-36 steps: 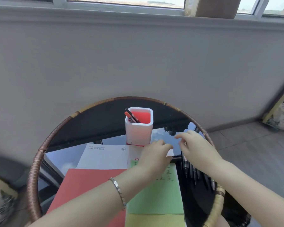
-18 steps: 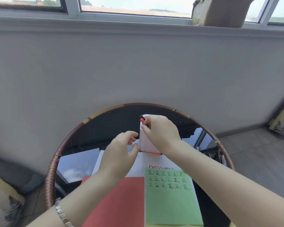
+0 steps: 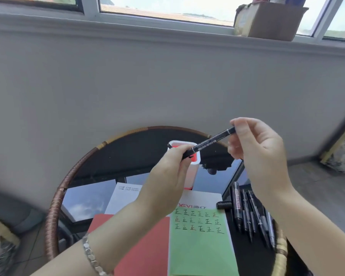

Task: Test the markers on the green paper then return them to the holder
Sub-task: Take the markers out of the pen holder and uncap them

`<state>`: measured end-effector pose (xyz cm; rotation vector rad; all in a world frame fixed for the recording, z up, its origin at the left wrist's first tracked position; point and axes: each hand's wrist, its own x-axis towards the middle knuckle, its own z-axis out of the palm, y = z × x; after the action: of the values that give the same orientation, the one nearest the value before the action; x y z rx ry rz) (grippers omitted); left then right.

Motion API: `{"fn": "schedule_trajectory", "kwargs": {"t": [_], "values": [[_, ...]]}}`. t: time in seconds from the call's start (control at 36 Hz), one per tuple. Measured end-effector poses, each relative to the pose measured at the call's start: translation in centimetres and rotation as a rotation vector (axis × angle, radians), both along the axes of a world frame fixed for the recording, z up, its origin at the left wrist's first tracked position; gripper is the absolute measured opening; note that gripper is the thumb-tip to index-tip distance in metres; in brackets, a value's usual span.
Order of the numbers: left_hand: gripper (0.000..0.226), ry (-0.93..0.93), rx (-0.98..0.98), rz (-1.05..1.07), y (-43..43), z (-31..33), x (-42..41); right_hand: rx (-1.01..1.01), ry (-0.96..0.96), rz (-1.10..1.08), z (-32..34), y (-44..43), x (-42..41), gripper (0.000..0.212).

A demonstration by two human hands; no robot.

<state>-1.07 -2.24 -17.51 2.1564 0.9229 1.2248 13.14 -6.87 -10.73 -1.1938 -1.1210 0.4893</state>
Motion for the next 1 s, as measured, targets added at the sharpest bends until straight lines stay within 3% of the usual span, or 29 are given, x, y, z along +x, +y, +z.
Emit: {"fn": "schedule_trajectory", "kwargs": {"t": [0.14, 0.44, 0.83, 1.0], "values": [[0.015, 0.174, 0.0, -0.043, -0.9, -0.5, 1.8, -0.214, 0.093, 0.141, -3.0, -0.7, 0.7, 0.024], [0.024, 0.302, -0.228, -0.147, -1.6, -0.8, 4.0, -0.217, 0.162, 0.05, -6.2, -1.0, 1.7, 0.011], [0.028, 0.143, -0.251, -0.202, -1.9, -1.2, 4.0, -0.113, 0.184, 0.104, -6.9, -1.2, 1.8, 0.012], [0.02, 0.125, -0.45, -0.328, -1.3, -1.3, 3.2, -0.115, 0.209, 0.149, -7.5, -1.7, 2.3, 0.011]]}}
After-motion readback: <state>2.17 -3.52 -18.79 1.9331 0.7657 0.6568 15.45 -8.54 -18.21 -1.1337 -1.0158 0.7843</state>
